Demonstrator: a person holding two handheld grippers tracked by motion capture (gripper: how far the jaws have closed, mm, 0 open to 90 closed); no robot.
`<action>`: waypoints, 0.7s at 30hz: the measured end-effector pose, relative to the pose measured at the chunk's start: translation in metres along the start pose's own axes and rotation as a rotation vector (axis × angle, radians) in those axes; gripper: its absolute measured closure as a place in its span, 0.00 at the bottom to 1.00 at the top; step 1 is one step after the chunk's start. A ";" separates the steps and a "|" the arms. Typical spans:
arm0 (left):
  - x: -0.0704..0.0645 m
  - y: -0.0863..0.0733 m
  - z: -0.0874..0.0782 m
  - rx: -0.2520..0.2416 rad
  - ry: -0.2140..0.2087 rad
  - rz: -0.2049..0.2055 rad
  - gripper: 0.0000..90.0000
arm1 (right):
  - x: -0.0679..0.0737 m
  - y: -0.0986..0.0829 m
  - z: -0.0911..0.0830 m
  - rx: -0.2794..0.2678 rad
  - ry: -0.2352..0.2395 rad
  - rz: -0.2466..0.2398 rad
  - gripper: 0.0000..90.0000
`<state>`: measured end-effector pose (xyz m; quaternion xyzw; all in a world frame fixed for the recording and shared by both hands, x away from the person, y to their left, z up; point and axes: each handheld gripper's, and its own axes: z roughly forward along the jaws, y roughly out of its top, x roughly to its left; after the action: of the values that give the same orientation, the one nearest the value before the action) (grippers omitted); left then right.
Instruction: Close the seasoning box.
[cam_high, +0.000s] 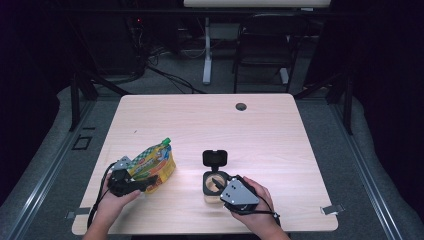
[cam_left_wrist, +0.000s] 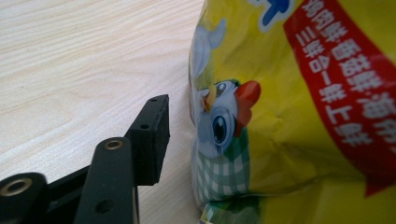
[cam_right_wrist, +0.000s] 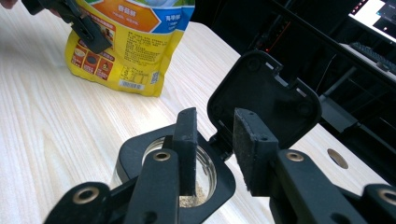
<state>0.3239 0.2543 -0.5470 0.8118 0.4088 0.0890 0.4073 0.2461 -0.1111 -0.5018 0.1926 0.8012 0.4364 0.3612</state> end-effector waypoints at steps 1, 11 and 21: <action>0.000 0.000 0.000 0.000 0.002 -0.001 0.52 | -0.001 0.000 0.000 0.001 -0.001 0.001 0.77; -0.001 0.000 -0.001 -0.015 0.003 -0.008 0.48 | -0.017 0.002 0.002 0.031 0.008 0.040 0.68; -0.002 -0.002 -0.004 -0.026 0.020 -0.013 0.46 | -0.033 0.007 0.006 0.043 0.006 0.080 0.59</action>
<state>0.3195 0.2556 -0.5449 0.8029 0.4169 0.0998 0.4143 0.2722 -0.1252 -0.4847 0.2309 0.8032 0.4338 0.3367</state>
